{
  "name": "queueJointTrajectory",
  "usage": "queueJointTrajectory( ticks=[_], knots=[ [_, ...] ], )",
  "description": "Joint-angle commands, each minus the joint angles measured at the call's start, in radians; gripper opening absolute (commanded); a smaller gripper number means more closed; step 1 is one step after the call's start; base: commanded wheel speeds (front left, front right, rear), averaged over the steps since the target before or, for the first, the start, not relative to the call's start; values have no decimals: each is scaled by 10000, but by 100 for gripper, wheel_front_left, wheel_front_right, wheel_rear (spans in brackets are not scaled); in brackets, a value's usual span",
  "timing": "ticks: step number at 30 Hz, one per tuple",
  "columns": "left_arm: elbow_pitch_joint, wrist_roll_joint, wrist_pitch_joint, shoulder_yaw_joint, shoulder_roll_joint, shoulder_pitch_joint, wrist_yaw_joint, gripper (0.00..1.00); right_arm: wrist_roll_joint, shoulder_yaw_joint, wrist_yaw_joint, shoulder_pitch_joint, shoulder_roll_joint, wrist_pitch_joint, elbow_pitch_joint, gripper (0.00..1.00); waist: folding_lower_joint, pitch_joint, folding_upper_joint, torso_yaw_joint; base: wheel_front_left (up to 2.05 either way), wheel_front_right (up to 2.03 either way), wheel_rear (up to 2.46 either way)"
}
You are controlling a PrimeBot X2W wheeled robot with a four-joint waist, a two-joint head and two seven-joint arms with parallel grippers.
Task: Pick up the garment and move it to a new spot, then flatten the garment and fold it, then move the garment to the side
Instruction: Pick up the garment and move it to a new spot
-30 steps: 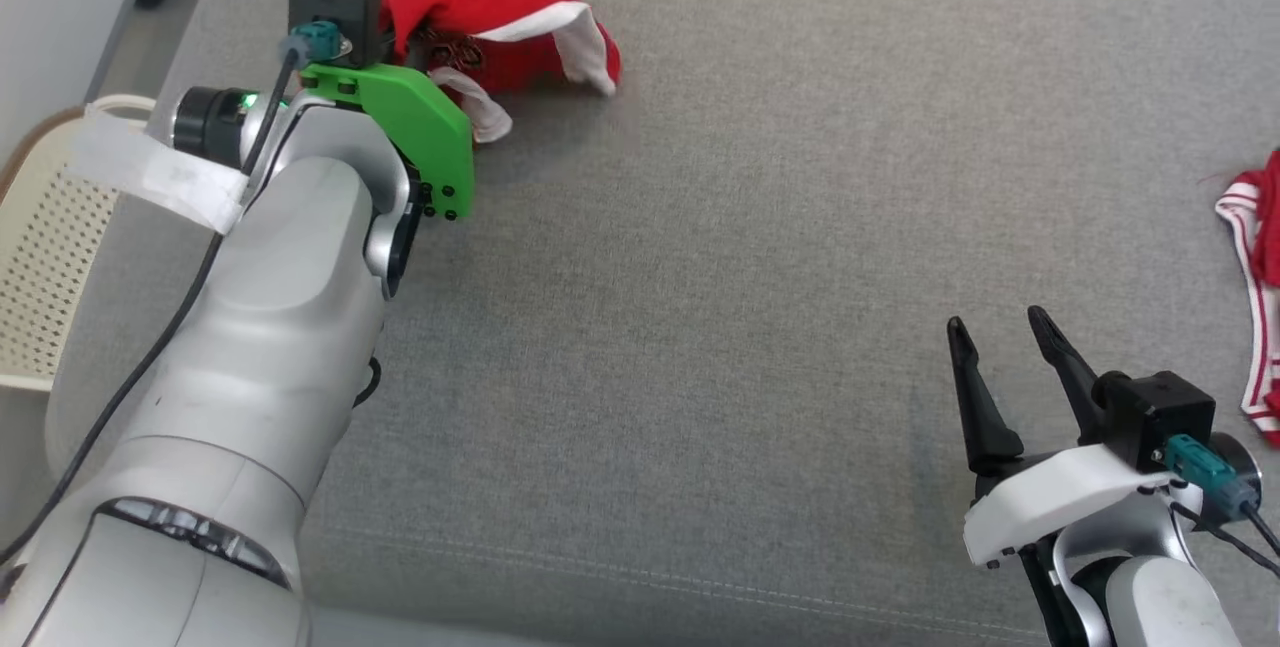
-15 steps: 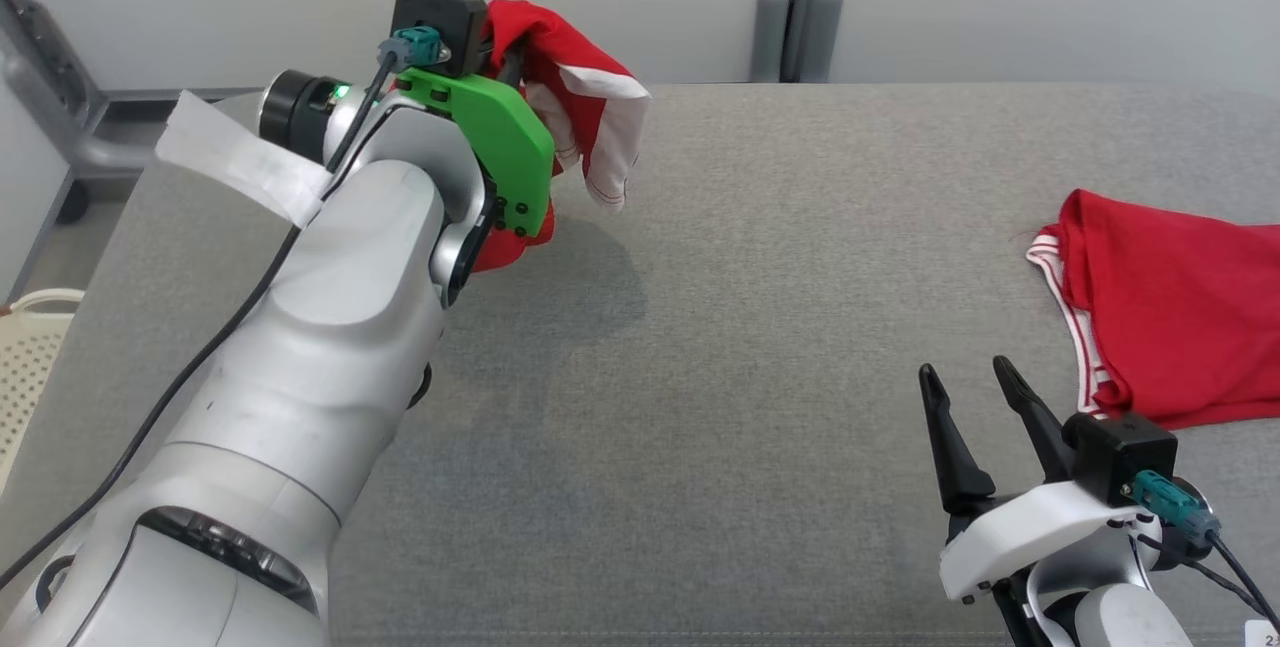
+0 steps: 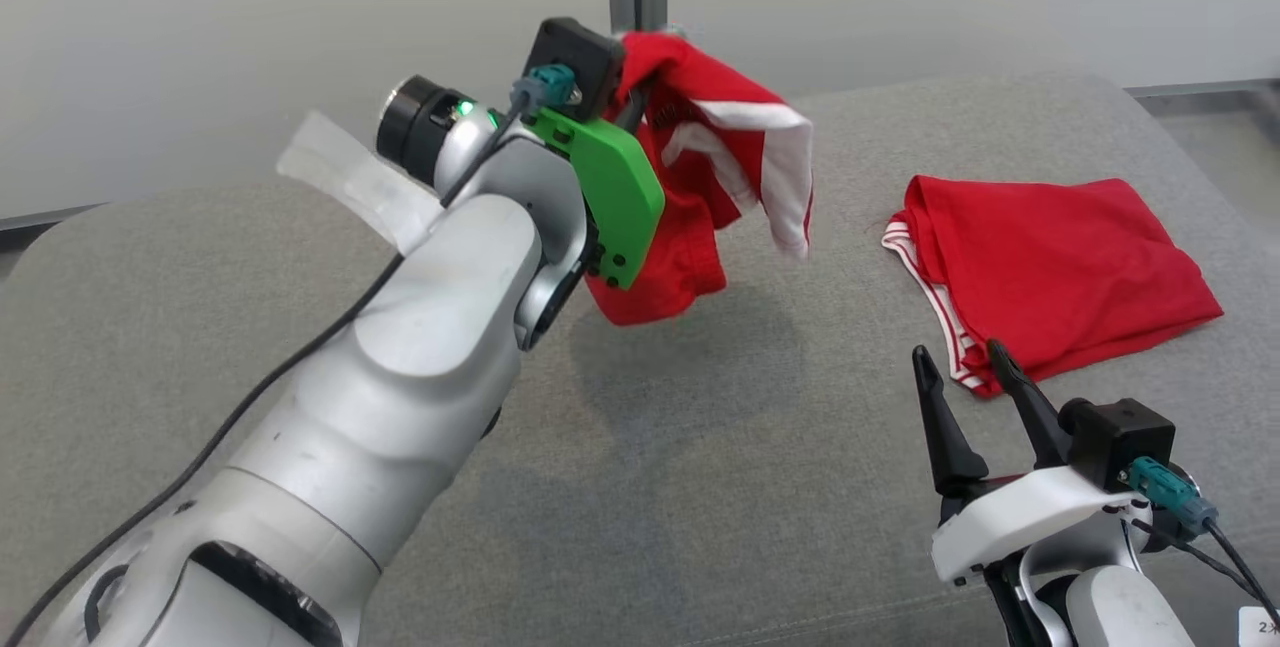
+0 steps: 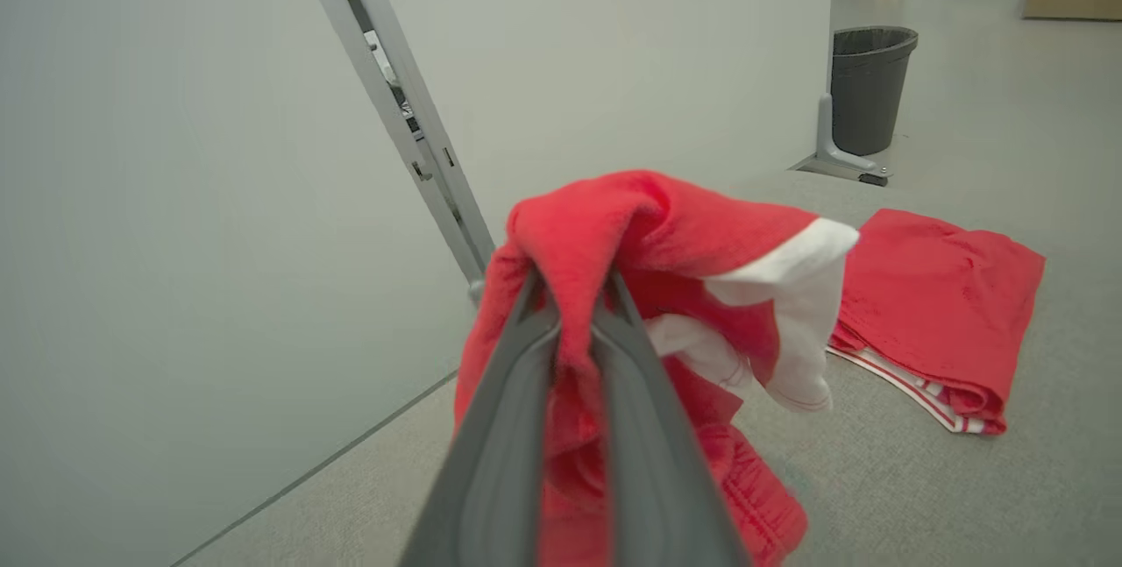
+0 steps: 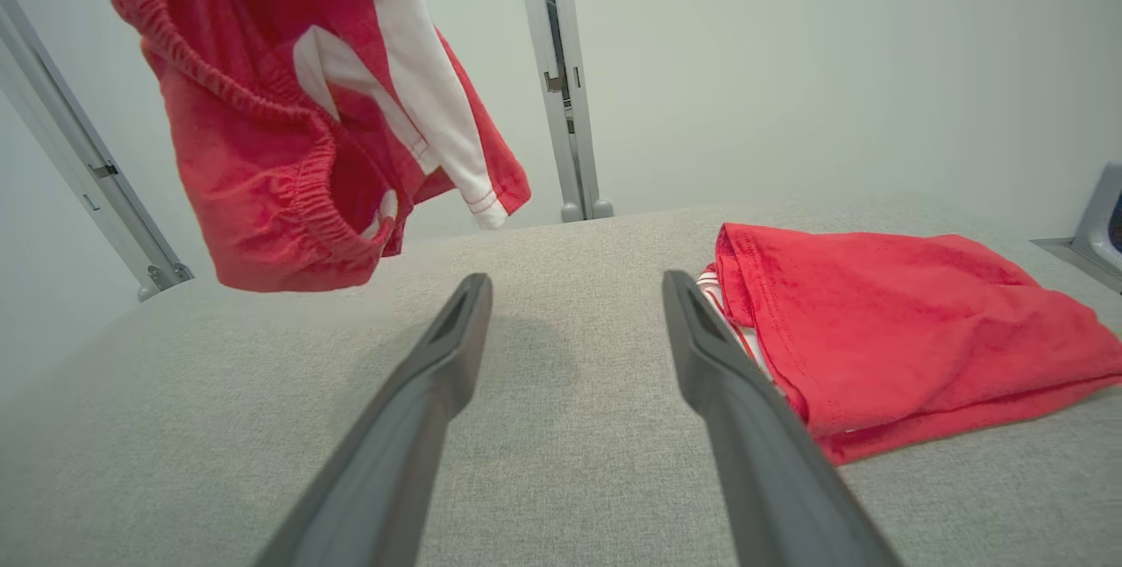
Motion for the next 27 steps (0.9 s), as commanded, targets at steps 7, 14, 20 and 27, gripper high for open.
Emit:
queueJointTrajectory(
  ticks=[7,14,20,27],
  knots=[
    [-262,-331,182,-699,25,1371,53,0,125,125,-11,-270,-17,-210,204,100,1,271,-1,-888,0,0,0],
    [618,-460,-12,-991,32,2180,-64,100,144,181,-11,-373,-16,-328,392,100,1,400,-1,-1311,0,0,0],
    [1352,-513,-336,-1049,35,2331,-157,100,224,196,-11,-375,-16,-424,515,100,1,356,-1,-1314,0,0,0],
    [1916,-680,-759,-855,199,2324,-114,100,160,112,-11,-212,-16,-451,565,100,1,145,-1,-884,0,0,0]
  ],
)
